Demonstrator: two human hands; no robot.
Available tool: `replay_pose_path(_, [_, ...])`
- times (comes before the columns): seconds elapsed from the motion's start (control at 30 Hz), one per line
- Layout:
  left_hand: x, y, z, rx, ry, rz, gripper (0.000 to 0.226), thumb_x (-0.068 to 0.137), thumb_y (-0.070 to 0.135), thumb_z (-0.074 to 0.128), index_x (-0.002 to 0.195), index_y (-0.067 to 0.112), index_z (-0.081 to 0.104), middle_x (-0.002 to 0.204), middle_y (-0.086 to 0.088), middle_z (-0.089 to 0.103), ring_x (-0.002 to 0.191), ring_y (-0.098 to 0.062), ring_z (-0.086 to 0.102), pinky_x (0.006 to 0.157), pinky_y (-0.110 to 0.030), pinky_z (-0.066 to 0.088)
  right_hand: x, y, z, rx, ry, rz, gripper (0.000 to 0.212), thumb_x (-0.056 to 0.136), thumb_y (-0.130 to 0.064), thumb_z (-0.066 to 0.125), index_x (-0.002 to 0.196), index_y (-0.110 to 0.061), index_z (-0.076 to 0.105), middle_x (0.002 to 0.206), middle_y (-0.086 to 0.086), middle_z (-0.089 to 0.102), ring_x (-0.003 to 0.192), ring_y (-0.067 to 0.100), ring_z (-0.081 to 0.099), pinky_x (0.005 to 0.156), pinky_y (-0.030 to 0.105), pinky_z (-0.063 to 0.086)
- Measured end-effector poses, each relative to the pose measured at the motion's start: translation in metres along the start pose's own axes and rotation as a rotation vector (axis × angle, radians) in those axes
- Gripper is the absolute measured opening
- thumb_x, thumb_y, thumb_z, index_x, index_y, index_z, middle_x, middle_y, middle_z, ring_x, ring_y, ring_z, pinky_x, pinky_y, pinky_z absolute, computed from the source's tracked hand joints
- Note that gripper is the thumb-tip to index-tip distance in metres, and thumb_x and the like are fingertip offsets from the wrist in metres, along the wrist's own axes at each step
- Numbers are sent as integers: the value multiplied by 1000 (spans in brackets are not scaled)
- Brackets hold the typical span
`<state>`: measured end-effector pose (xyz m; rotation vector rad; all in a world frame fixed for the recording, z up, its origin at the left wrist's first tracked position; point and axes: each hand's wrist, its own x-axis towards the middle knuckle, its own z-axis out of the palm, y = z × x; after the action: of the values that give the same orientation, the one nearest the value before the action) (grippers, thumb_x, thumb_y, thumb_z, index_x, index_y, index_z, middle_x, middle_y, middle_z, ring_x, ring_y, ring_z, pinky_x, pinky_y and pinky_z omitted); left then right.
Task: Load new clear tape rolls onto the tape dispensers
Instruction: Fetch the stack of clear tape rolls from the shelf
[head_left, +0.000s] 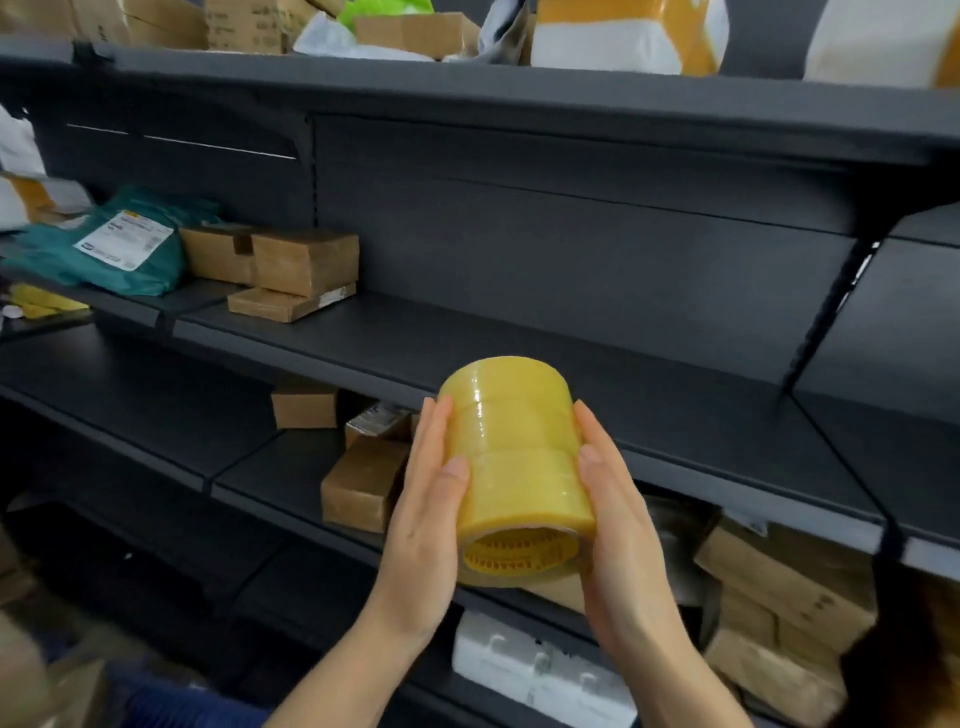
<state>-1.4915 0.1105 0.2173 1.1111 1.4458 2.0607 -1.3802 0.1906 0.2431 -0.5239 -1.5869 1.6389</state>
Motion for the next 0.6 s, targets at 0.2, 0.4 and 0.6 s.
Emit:
replay_pose_path(0.2, [-66, 0, 38, 3, -87, -50, 60, 78, 64, 41, 136, 59, 27, 153, 25, 24, 141, -3, 26, 115, -46, 27, -77, -4, -39, -24, 131, 34, 44, 81, -53, 48, 125, -58, 50, 133, -21, 55, 114, 4, 60, 95, 37, 53])
replay_pose_path(0.4, [-126, -3, 100, -30, -195, -99, 55, 77, 64, 41, 131, 66, 28, 153, 24, 23, 141, -7, 26, 115, -48, 27, -147, -8, -100, -75, 252, 52, 45, 83, -54, 47, 128, -58, 48, 138, -20, 51, 122, 8, 55, 104, 44, 46])
replay_pose_path(0.6, [-197, 0, 192, -154, -292, -185, 52, 78, 61, 47, 129, 64, 36, 152, 22, 28, 140, -9, 31, 114, -48, 30, -231, -30, -185, -123, 373, 81, 49, 83, -54, 45, 132, -55, 45, 136, -19, 52, 119, 8, 56, 100, 43, 50])
